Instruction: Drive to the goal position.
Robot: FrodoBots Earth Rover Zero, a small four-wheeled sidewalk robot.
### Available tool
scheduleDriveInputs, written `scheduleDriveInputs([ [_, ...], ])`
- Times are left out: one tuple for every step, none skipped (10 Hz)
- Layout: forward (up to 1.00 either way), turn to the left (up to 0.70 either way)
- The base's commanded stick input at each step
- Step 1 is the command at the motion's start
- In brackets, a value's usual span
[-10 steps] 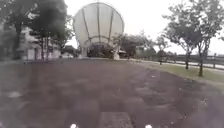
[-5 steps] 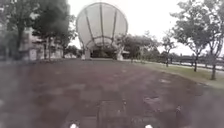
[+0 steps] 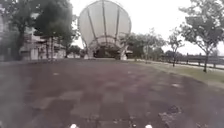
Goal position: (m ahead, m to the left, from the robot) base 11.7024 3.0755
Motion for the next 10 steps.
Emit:
scheduleDriveInputs([
  [0.98, 0.0],
  [0.98, 0.0],
  [0.98, 0.0],
  [0.98, 0.0],
  [0.98, 0.0],
  [0.98, 0.0],
  [0.98, 0.0],
  [0.98, 0.0],
  [0.98, 0.0],
  [0.98, 0.0],
])
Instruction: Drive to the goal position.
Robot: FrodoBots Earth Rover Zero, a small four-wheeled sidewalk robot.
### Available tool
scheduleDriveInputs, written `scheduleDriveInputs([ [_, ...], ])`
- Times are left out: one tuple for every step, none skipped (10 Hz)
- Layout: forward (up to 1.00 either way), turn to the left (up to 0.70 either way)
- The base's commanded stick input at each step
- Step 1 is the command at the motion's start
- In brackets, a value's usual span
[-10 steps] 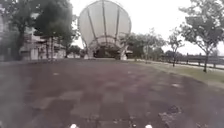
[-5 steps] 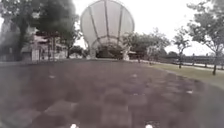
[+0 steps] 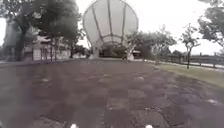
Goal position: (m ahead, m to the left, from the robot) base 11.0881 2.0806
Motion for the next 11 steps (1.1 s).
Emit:
scheduleDriveInputs([
  [0.98, 0.0],
  [0.98, 0.0],
  [0.98, 0.0],
  [0.98, 0.0],
  [0.98, 0.0],
  [0.98, 0.0],
  [0.98, 0.0],
  [0.98, 0.0],
  [0.98, 0.0],
  [0.98, 0.0],
  [0.98, 0.0],
])
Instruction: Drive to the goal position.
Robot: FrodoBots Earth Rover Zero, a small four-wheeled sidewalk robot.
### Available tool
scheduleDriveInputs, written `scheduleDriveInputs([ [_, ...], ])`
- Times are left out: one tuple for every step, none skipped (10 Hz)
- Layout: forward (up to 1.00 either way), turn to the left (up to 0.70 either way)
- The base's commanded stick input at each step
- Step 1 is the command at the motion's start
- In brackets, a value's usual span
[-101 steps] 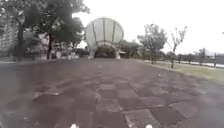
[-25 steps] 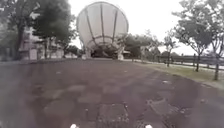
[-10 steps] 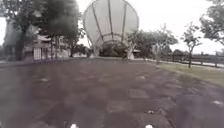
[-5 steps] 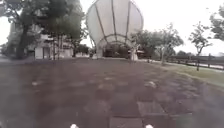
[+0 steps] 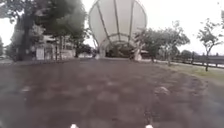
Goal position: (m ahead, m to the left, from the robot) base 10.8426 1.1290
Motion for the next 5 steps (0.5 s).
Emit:
scheduleDriveInputs([
  [0.98, 0.0],
  [0.98, 0.0],
  [0.98, 0.0],
  [0.98, 0.0],
  [0.98, 0.0],
])
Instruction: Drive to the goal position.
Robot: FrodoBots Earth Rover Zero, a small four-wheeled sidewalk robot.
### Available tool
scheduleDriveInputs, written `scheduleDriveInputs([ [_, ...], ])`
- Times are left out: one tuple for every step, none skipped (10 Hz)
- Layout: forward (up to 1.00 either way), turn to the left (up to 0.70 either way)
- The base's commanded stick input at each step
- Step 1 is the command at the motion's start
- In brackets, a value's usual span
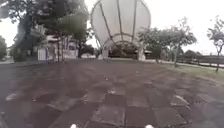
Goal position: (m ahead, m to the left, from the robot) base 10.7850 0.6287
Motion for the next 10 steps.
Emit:
scheduleDriveInputs([
  [0.98, 0.0],
  [0.98, 0.0],
  [0.98, -0.02],
  [0.98, -0.06],
  [0.98, -0.11],
  [0.98, -0.16],
  [0.98, -0.2],
  [0.98, -0.26],
  [0.98, -0.37],
  [0.98, -0.39],
])
